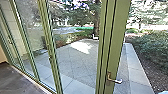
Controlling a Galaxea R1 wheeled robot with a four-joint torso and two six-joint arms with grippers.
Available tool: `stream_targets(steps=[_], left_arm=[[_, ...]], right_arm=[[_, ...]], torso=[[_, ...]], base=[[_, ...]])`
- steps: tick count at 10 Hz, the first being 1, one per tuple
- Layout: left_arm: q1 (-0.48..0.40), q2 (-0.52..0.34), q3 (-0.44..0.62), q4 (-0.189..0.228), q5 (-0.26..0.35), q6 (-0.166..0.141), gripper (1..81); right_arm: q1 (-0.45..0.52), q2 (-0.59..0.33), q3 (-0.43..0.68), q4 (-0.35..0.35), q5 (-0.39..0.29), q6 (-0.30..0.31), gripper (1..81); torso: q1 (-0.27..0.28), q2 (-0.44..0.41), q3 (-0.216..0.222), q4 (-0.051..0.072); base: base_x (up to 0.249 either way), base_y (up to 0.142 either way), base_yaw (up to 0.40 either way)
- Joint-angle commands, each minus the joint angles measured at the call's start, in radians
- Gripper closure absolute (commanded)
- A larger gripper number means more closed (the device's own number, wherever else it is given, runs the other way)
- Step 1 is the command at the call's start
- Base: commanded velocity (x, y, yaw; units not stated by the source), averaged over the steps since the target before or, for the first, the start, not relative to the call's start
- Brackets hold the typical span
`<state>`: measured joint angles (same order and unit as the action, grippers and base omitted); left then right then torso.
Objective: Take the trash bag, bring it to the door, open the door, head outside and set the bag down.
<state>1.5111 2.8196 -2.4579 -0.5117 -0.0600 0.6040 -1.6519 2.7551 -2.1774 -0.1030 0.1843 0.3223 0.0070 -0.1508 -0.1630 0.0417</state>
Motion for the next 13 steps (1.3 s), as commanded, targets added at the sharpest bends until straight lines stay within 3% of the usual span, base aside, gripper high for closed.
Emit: stream_targets(steps=[1,5,9,13], left_arm=[[-0.047,-0.008,0.008,0.004,0.065,0.002,81.1],[-0.045,0.035,-0.021,0.007,0.065,0.002,81.1],[-0.047,0.057,-0.043,0.009,0.065,0.002,81.1],[-0.045,0.063,-0.043,0.005,0.065,0.002,81.1]], right_arm=[[-0.001,-0.134,0.131,-0.014,-0.023,0.001,1.0],[0.000,-0.264,0.324,-0.014,-0.022,0.000,1.0],[-0.006,-0.458,0.582,-0.026,0.037,-0.002,1.0],[0.000,-0.584,0.717,-0.021,0.050,-0.002,1.0]], torso=[[0.000,0.000,0.000,0.000],[0.000,0.000,0.000,0.000],[0.000,0.000,0.000,0.000],[0.000,0.000,0.000,0.000]], base=[[0.000,0.000,0.000],[0.000,0.000,0.000],[0.000,0.000,0.000],[0.000,0.000,0.000]])
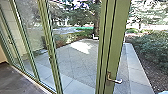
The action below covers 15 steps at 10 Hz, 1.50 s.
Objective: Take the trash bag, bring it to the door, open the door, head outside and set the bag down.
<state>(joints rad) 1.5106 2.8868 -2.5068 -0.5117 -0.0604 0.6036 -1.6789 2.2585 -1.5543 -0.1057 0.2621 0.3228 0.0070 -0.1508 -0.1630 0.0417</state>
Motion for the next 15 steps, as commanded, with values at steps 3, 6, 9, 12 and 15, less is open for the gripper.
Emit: stream_targets(steps=[3,6,9,12,15], left_arm=[[-0.048,0.006,0.006,0.007,0.060,0.002,81.1],[-0.051,0.022,-0.012,0.007,0.059,0.004,81.1],[-0.051,0.036,-0.029,0.007,0.060,0.004,81.1],[-0.051,0.036,-0.040,0.005,0.063,0.002,81.1],[-0.050,0.040,-0.040,0.005,0.063,0.002,81.1]], right_arm=[[0.026,-0.219,0.258,-0.020,-0.004,-0.002,1.0],[0.055,-0.331,0.364,-0.025,0.013,-0.002,1.0],[0.127,-0.438,0.462,-0.034,0.002,-0.004,1.0],[0.185,-0.543,0.557,-0.019,0.002,-0.004,1.0],[0.277,-0.645,0.660,0.018,-0.004,-0.004,1.0]], torso=[[0.000,0.000,0.000,0.000],[0.000,0.000,0.000,0.000],[0.000,0.000,0.000,0.000],[0.000,0.000,0.000,0.000],[0.000,0.000,0.000,0.000]], base=[[0.000,0.000,0.000],[0.000,0.000,0.000],[0.000,0.000,0.000],[0.000,0.000,0.000],[0.000,0.000,0.000]])
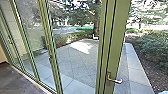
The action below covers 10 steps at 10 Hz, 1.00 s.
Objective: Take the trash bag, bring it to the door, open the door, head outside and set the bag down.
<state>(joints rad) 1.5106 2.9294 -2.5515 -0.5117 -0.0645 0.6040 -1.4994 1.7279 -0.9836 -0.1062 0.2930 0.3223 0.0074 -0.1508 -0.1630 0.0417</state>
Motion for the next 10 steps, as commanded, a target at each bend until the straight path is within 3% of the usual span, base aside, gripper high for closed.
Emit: stream_targets(steps=[1,3,7,10], left_arm=[[-0.051,-0.002,0.005,0.005,0.068,0.002,81.1],[-0.051,-0.002,0.002,0.005,0.066,0.002,81.1],[-0.049,-0.004,0.002,0.004,0.064,0.002,81.1],[-0.046,-0.002,0.002,0.002,0.061,0.002,81.1]], right_arm=[[0.142,-0.147,0.122,0.045,-0.057,-0.003,1.0],[0.240,-0.181,0.155,0.102,-0.110,-0.003,1.0],[0.469,-0.198,0.177,0.245,-0.285,-0.002,1.0],[0.586,-0.198,0.182,0.302,-0.351,0.009,1.0]], torso=[[0.000,0.000,0.000,0.000],[0.000,0.000,0.000,0.000],[0.000,0.000,0.000,0.000],[0.000,0.000,0.000,0.000]], base=[[0.000,0.000,0.000],[0.000,0.000,0.000],[0.000,0.000,0.000],[0.000,0.000,0.000]])
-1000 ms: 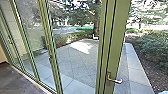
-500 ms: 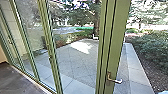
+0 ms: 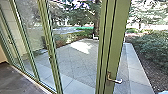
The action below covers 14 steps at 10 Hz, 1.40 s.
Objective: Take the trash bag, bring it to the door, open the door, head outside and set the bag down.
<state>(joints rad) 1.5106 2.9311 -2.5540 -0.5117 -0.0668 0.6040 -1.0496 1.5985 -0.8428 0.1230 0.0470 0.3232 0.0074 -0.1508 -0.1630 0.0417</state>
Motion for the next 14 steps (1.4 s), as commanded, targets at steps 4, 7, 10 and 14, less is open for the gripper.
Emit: stream_targets(steps=[4,7,10,14], left_arm=[[-0.046,-0.002,0.005,0.004,0.062,0.002,81.1],[-0.046,-0.001,0.005,0.002,0.061,0.000,81.1],[-0.046,-0.001,0.005,0.002,0.061,-0.001,81.1],[-0.046,0.005,0.002,0.002,0.059,-0.003,81.1]], right_arm=[[0.329,-0.065,0.051,0.116,-0.229,0.071,1.0],[0.427,-0.050,0.048,0.116,-0.253,0.254,1.0],[0.486,0.007,0.021,0.116,-0.248,0.372,1.0],[0.570,0.106,-0.072,0.115,-0.256,0.497,1.0]], torso=[[0.000,0.000,0.000,0.000],[0.000,0.000,0.000,0.000],[0.000,0.000,0.000,0.000],[0.000,0.000,0.000,0.000]], base=[[0.000,0.000,0.000],[0.000,0.000,0.000],[0.000,0.000,0.000],[0.000,0.000,0.000]])
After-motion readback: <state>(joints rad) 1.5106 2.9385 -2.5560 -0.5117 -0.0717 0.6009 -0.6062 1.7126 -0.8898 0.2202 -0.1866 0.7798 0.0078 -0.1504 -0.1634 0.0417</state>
